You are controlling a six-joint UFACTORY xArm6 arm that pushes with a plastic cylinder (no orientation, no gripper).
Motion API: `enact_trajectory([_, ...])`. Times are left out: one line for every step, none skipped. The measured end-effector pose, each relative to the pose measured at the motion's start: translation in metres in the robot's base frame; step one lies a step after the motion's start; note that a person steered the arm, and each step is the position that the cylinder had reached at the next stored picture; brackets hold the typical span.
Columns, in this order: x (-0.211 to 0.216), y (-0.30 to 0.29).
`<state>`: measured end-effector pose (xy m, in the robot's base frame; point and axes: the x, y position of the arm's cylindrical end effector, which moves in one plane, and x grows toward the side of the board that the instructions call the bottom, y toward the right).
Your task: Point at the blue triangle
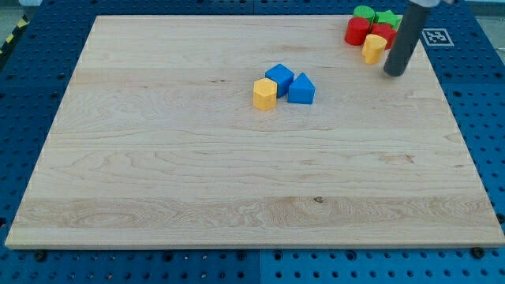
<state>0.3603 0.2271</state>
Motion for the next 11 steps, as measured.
enact_trajectory([0.051, -0.011])
enact_trajectory([0.114, -0.026])
enact_trajectory([0.123, -0.026])
enact_trajectory([0.123, -0.031])
enact_trajectory([0.123, -0.054])
enact_trajectory([0.123, -0.069])
enact_trajectory([0.121, -0.069])
enact_trajectory([0.115, -0.074])
enact_trajectory([0.109, -0.119])
enact_trajectory([0.096, -0.163])
enact_trajectory([0.079, -0.198])
